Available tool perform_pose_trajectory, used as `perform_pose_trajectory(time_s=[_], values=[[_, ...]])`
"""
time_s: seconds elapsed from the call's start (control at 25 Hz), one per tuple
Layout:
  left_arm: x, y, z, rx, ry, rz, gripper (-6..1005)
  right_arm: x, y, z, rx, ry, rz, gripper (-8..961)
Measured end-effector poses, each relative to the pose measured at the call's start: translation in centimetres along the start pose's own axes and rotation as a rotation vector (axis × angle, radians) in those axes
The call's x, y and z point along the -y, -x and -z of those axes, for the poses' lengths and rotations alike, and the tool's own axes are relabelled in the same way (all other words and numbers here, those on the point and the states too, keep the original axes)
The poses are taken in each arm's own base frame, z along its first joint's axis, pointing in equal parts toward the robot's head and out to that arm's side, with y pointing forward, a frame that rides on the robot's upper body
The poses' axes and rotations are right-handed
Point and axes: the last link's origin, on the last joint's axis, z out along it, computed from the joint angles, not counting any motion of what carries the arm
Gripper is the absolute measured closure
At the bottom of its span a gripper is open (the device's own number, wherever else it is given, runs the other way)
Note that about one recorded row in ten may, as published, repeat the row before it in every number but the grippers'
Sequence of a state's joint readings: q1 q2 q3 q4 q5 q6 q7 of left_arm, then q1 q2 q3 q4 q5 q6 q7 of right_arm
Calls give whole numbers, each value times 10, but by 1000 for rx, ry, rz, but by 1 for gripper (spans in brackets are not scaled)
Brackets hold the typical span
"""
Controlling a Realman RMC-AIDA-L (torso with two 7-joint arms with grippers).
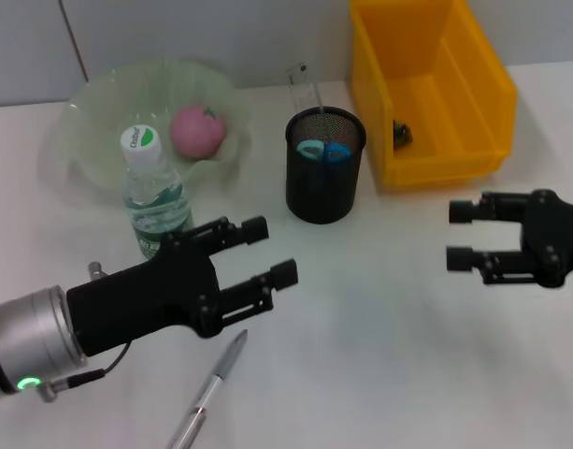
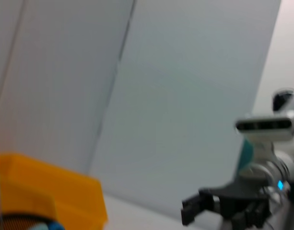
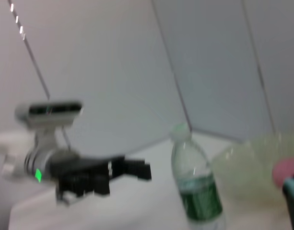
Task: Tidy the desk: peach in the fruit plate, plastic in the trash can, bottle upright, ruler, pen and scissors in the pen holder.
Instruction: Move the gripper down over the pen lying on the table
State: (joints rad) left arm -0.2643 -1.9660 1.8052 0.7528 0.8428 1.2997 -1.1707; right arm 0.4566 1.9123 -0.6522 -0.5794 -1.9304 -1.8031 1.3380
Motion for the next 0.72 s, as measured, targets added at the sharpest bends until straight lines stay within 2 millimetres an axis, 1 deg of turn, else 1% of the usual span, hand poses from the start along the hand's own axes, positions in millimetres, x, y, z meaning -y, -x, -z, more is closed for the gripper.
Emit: perform_pose_trajectory(time_s=[0.24,0.4,0.6,0.72], values=[[-3,-12,1,194,48,40,340,-3,6,4,-160,73,-5,222],[-3,-20,-2,329,50,91,340,-1,11,5,-206,72,0,223],[-1,-34,-9,493,-6,186,340,1,11,5,-249,55,16,223],[0,-41,-14,603,-76,250,340,3,10,4,-280,45,23,223]])
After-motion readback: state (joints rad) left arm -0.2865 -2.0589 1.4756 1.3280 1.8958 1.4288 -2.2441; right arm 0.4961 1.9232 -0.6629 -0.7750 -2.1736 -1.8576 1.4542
